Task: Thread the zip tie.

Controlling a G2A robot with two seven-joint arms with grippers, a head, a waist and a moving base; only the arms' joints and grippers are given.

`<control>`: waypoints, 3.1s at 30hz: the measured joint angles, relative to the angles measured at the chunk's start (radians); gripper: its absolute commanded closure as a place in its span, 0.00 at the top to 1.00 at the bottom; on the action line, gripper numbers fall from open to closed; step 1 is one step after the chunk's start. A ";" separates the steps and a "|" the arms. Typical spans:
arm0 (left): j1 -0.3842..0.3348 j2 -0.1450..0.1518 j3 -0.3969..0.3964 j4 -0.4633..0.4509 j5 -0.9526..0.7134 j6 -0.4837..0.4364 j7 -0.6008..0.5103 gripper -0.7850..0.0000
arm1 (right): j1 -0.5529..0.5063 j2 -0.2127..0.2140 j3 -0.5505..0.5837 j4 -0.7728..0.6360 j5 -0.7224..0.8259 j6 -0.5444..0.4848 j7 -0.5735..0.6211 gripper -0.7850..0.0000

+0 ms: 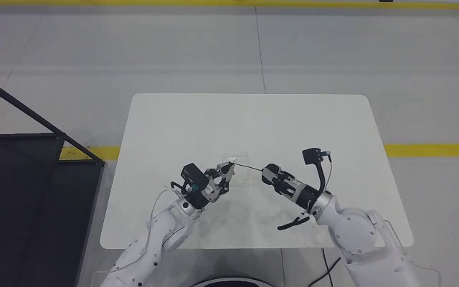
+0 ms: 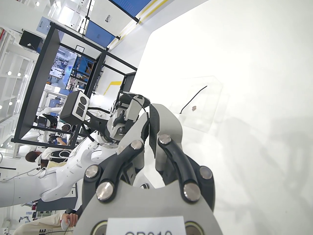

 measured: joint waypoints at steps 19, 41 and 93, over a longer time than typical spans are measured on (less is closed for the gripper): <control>0.000 0.000 0.000 0.000 0.000 0.000 0.000 0.00 | 0.006 -0.004 0.000 0.000 0.007 0.022 0.006 0.00; 0.018 -0.006 -0.015 -0.021 0.011 0.003 -0.018 0.00 | 0.014 -0.009 -0.008 -0.001 -0.003 0.049 0.019 0.00; 0.028 -0.025 -0.027 -0.022 0.053 0.016 -0.025 0.00 | -0.009 -0.012 0.016 -0.007 0.014 0.022 0.021 0.00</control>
